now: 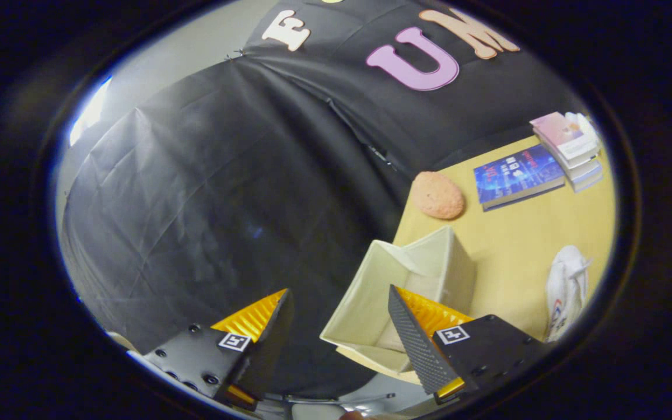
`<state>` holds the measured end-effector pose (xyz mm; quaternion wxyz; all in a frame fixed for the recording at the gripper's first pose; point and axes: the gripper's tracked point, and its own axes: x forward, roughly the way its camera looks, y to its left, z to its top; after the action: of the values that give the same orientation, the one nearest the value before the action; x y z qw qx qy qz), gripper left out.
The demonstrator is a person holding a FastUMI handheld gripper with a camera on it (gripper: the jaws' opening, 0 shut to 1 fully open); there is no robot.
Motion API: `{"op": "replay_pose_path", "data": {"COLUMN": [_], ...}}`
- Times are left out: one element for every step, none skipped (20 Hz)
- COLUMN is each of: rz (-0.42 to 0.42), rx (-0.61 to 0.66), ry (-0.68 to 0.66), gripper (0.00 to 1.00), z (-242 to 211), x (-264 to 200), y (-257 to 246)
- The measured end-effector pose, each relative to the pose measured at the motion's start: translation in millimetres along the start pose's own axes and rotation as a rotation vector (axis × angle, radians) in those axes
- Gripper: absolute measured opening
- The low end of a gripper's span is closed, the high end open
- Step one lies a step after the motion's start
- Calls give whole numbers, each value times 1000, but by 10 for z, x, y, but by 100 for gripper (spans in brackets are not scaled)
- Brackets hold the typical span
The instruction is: Open the storage box then place both shoes into the box .Put the left shoe in first, then the right shoe, with the right side of both shoes facing outward in a uniform manner.
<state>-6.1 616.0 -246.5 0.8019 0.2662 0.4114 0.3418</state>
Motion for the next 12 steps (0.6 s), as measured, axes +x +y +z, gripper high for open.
{"op": "replay_pose_path", "data": {"rz": [-40,-84,-129,-183,-239,-294,-341,-382,-419,-450,-479,-507], "rx": [-22,-43,-70,-94,-114,-130,-145,-155,-160,-157,-151,-147], "ry": [-5,-6,-6,-4,2,11,12,9,12,17,19,19], "gripper": [99,99,99,99,99,99,99,99,99,99,99,100], "z": [6,-31,-50,-87,-131,-192,-218,-223,-244,-289,-319,-337], "x": [-83,-182,-285,-396,-512,-630,-743,-827,-903,-954,-1020,-1086], "y": [-162,-325,-499,-702,-907,-1099,-1266,-1423,-1562,-1707,-1834,-1963]}}
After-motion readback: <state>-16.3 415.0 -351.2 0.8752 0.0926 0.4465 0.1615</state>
